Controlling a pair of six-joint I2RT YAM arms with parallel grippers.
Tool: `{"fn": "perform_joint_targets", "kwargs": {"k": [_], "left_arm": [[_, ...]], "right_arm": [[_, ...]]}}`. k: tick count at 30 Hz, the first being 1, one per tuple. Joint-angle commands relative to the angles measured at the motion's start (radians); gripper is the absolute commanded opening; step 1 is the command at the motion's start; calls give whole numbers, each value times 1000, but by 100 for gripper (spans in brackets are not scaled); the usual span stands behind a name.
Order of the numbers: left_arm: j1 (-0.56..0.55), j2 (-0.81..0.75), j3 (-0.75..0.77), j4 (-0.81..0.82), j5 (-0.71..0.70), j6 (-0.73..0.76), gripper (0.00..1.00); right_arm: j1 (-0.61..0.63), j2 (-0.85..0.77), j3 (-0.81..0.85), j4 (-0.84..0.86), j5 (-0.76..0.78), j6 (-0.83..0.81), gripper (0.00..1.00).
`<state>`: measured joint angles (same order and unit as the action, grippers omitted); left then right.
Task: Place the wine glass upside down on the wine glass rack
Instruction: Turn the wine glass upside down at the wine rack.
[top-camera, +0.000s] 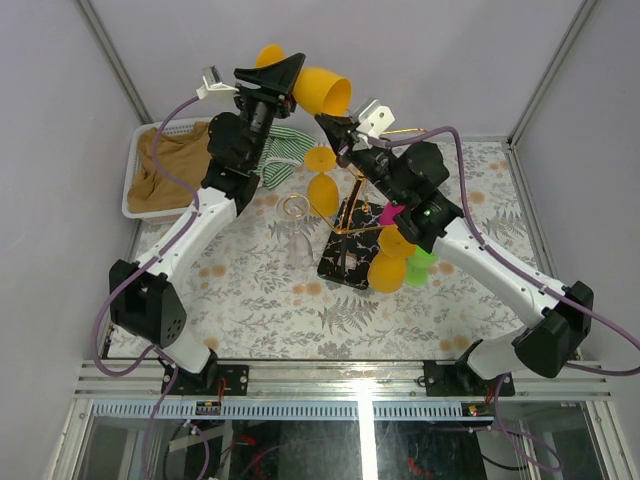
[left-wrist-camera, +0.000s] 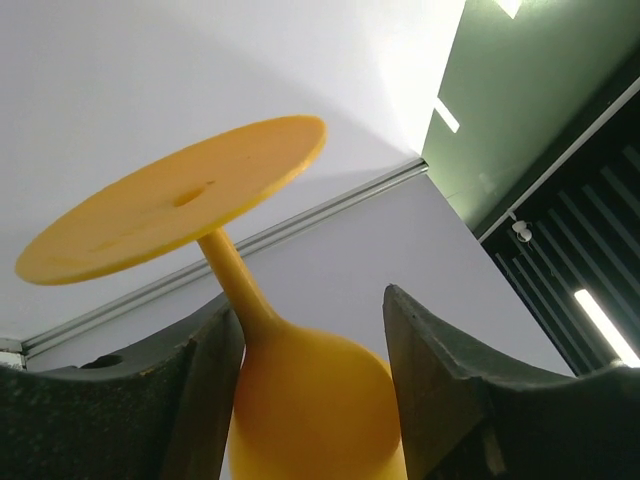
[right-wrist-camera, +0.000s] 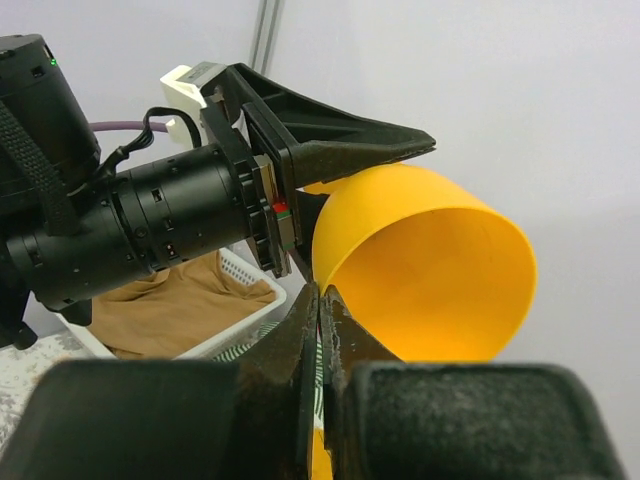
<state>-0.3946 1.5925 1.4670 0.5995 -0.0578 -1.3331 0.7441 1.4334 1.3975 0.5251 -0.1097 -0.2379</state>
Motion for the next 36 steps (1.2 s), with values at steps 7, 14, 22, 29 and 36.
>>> {"fn": "perform_joint_targets", "kwargs": {"k": [7, 14, 22, 29, 36], "left_arm": [[1, 6, 36, 62, 14, 38, 72], [1, 11, 29, 53, 20, 44, 73], [0, 15, 35, 0, 32, 50, 71], [-1, -9, 19, -71, 14, 95, 71], [-1, 40, 51, -35, 17, 63, 68]], "right_arm": [[5, 40, 37, 118, 235, -65, 0], [4, 41, 54, 96, 204, -58, 0], [3, 42, 54, 116, 212, -73, 0], [4, 42, 61, 135, 199, -83, 0], [4, 21, 56, 103, 135, -31, 0]]}}
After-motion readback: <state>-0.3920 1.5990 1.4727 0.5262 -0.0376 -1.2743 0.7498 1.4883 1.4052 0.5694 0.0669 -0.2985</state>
